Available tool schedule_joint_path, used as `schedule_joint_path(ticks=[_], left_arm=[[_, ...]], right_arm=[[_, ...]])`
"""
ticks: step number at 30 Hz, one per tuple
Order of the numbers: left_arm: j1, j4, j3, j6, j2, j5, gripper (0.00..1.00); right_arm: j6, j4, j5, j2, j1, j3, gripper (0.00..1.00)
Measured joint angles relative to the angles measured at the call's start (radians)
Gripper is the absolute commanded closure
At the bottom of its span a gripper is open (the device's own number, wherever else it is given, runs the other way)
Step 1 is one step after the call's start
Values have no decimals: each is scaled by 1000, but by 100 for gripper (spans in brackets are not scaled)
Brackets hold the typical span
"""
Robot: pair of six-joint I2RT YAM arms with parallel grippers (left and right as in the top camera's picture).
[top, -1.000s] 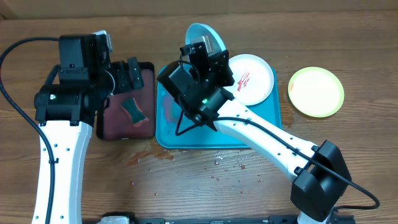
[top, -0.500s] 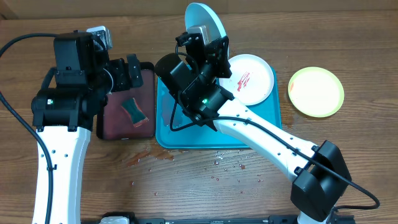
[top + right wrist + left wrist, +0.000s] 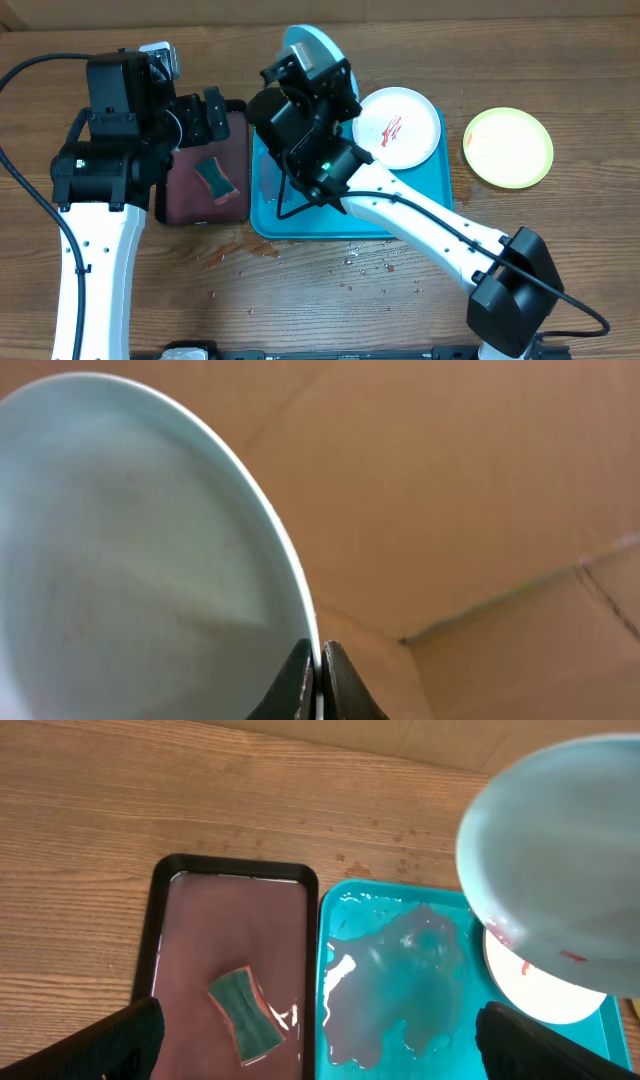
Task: Clean dirty plates on tray and stack at the side
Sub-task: 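Lift and tilt the light-blue plate upright with the right gripper, then carry the light-blue plate right and lay it on the yellow plate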
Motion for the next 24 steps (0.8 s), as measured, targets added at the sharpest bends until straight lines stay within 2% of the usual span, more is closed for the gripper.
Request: schedule_joint_path(ticks=[9, 12, 24], left_arm=[[0, -1, 0, 0, 0, 0, 0], [0, -2, 0, 0, 0, 3, 0], [0, -4, 0, 1, 0, 3, 0]], right_arm=[[-78, -14, -48, 0, 3, 0, 96], [-61, 22, -47, 0, 2, 0, 96], [-15, -42, -64, 0, 2, 0, 96]])
